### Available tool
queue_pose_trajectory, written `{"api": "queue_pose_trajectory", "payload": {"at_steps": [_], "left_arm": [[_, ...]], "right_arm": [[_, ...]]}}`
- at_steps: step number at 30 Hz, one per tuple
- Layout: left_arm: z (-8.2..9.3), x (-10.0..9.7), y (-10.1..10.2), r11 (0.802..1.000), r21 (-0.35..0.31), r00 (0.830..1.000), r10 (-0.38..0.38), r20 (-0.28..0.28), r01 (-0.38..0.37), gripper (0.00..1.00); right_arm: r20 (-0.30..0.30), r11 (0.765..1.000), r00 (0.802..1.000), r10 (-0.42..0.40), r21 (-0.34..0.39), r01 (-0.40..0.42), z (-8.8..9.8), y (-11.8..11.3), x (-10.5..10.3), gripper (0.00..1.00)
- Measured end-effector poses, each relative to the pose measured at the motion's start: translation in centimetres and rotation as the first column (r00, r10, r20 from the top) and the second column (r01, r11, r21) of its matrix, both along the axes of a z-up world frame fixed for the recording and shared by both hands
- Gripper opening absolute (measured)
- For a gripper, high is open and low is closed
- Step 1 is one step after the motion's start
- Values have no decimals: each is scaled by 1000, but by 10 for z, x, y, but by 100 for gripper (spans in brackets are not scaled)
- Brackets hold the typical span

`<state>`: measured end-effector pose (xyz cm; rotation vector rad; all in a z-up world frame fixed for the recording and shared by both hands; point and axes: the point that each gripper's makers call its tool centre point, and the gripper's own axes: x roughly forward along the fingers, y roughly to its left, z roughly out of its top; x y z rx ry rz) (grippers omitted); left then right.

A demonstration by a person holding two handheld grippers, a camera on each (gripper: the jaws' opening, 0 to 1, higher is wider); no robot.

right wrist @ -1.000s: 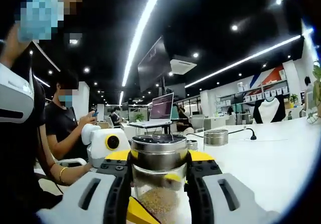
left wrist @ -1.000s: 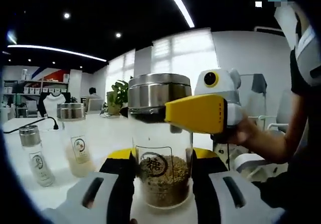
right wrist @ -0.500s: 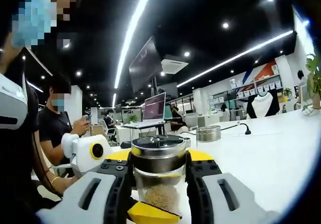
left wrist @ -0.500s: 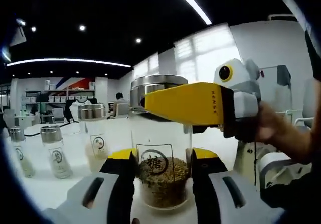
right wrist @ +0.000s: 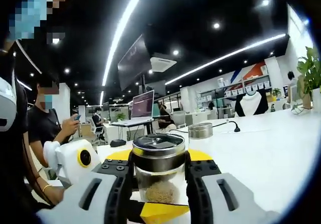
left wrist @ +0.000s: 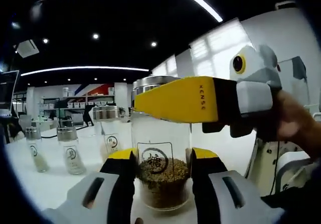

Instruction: Rotate the seasoning bottle until the label or dispensing opening points toward the visible target arrow and the bottle remains upright within the marked orientation range

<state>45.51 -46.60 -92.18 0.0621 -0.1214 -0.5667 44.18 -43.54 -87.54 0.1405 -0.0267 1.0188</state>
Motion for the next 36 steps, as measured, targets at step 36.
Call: {"api": "queue_pose_trajectory", "payload": {"at_steps": [36], "left_arm": [[2,9,5,991,24,991,128,27,-129,45]], "right_arm": [[18,992,992,-124,-30,125,-2,-3,18,40]]}}
